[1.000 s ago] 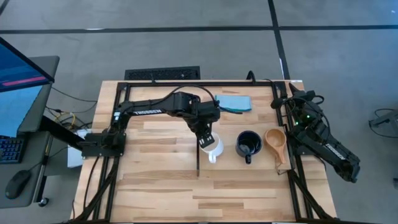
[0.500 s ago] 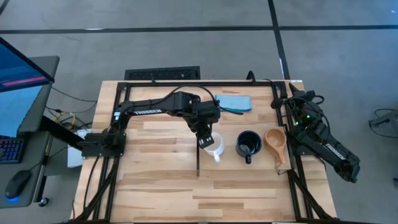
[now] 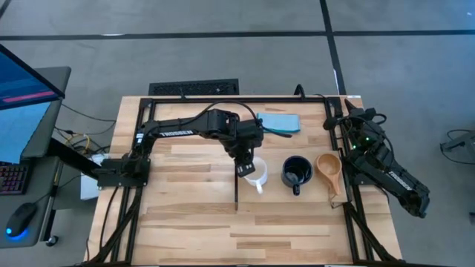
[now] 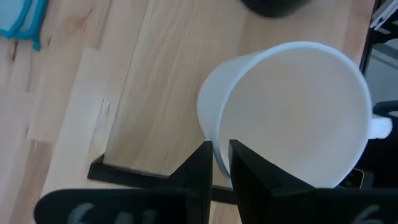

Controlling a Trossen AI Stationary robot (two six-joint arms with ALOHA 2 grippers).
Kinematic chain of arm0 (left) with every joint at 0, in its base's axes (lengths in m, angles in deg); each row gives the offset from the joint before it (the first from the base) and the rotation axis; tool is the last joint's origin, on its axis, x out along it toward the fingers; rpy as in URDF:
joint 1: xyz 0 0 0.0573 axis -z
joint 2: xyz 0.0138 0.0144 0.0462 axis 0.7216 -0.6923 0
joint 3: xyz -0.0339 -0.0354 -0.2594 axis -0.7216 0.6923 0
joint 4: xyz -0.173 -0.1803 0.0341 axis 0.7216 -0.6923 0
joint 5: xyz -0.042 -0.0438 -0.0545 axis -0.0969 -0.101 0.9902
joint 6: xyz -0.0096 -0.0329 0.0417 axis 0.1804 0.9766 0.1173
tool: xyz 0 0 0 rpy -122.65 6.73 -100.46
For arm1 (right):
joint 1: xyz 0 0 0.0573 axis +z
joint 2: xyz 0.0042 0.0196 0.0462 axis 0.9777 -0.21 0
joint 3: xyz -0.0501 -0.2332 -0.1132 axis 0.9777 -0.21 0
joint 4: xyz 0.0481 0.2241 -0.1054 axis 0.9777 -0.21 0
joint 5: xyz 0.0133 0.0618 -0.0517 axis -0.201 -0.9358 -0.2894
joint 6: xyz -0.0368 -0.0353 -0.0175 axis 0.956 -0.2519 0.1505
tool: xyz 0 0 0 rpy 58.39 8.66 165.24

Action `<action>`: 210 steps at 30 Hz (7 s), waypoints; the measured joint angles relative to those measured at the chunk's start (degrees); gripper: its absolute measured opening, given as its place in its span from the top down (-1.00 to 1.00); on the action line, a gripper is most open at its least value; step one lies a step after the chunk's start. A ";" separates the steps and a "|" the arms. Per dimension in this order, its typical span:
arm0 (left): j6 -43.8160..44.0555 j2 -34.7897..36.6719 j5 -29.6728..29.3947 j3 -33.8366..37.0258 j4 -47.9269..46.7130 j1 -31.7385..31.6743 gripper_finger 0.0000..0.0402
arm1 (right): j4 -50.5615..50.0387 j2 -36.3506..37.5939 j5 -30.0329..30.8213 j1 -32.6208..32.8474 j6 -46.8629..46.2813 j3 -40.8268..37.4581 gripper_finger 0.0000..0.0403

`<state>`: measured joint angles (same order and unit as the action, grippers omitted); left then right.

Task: Stack small to large cups/mugs on shelf
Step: Put the white mug on the shelf, then return to Home Position

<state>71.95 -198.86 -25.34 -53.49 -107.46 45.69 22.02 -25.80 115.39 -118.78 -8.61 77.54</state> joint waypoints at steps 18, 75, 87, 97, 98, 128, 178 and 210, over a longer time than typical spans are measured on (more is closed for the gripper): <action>-1.86 0.00 2.00 0.00 2.85 -0.97 0.78 | -0.20 0.00 0.00 0.01 0.00 0.00 -0.04; -1.68 -0.02 5.02 0.00 6.07 -1.42 0.01 | -0.24 0.00 0.00 0.01 0.00 0.00 -0.04; -9.80 8.64 -8.13 0.02 3.89 -5.35 -0.12 | -0.62 0.00 -0.10 0.07 -0.02 0.02 -0.04; -22.04 20.45 -16.20 0.00 14.82 -1.85 -0.12 | -0.56 0.09 -0.08 0.02 -0.02 0.02 -0.04; -22.89 21.42 -17.62 0.26 14.83 -1.20 -0.12 | -0.47 0.14 -0.12 0.03 -0.02 0.02 -0.04; -26.46 89.77 -24.89 91.06 68.66 3.93 -0.12 | 4.35 0.15 -19.63 0.00 7.41 0.02 -0.04; -22.12 118.86 -34.57 125.26 71.49 -10.45 -0.12 | 17.74 0.24 -46.60 -25.01 -1.51 -13.22 -0.04; -19.14 118.86 -25.96 129.09 72.36 -18.43 -0.12 | 14.95 -0.21 -46.62 -23.26 0.04 -13.22 -0.04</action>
<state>52.81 -80.01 -51.30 75.59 -35.09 27.27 36.97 -26.02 68.77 -142.04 -8.57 64.32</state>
